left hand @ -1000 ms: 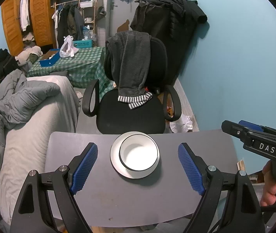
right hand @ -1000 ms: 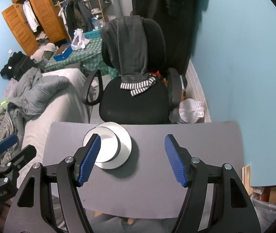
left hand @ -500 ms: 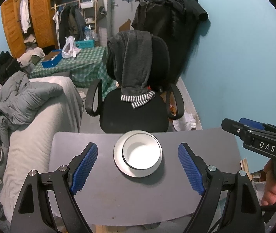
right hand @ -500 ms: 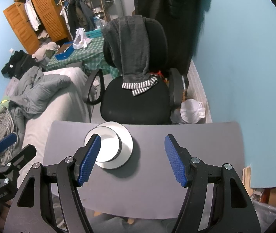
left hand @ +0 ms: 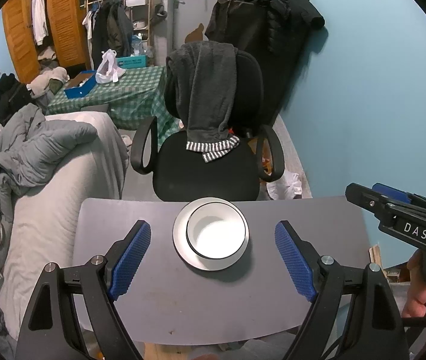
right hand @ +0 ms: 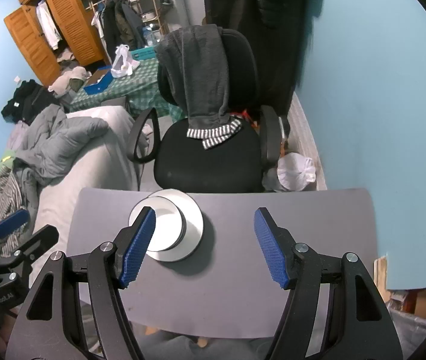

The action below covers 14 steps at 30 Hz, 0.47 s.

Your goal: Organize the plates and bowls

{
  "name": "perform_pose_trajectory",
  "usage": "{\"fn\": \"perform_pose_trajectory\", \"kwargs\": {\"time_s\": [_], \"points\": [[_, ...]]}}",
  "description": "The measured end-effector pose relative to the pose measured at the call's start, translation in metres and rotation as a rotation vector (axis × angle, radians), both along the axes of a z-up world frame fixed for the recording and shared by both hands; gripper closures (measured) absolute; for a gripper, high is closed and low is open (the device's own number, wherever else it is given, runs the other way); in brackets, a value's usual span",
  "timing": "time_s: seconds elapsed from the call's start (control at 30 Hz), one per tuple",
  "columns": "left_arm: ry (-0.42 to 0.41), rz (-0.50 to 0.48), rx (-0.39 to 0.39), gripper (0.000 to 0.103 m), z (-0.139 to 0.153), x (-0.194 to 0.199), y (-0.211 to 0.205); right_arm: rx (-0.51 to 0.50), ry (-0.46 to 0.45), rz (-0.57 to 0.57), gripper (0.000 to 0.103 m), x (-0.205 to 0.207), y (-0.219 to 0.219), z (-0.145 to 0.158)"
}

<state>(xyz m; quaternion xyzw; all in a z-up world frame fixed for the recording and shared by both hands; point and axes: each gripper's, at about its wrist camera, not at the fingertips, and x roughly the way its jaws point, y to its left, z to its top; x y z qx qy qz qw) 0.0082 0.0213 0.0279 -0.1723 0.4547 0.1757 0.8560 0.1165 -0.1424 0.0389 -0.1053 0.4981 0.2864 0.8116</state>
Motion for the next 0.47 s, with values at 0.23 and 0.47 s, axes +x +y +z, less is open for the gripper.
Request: {"fn": "perform_pose_trajectory", "kwargs": {"time_s": [0.23,0.47], "points": [[-0.003,0.007,-0.011,0.017,0.0006,-0.0021,-0.0009,0.000,0.001,-0.001,0.036,-0.0002,-0.0003,-0.0002],[-0.013,0.003,-0.004,0.017,0.0026,-0.0025,-0.0014,0.001,0.001,-0.001,0.036,0.0003,-0.0005,-0.0002]]}}
